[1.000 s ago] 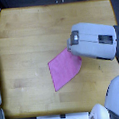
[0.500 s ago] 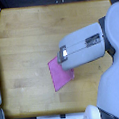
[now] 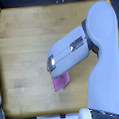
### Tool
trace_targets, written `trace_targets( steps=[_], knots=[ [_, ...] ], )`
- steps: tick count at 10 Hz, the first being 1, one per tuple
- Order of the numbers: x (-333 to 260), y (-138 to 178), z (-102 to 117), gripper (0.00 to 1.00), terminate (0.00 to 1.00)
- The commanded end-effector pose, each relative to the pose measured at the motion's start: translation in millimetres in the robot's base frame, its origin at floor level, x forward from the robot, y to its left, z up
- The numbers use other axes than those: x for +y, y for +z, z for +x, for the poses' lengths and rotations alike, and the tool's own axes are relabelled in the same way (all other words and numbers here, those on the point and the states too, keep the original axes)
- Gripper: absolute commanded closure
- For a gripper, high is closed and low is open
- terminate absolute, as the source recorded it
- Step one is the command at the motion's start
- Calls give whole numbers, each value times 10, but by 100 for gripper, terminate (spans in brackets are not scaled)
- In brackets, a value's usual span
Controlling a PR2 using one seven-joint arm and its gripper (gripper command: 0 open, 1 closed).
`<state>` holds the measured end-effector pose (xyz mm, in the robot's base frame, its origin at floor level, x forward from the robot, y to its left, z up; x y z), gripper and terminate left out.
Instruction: Folding a cloth
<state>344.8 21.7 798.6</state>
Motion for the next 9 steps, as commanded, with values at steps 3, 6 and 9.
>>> trace_targets(
  steps=[3, 6, 9],
  knots=[
    [214, -324, 57, 100, 0],
    [261, -308, 135, 100, 0],
    [286, -266, 215, 0, 0]
  ],
)
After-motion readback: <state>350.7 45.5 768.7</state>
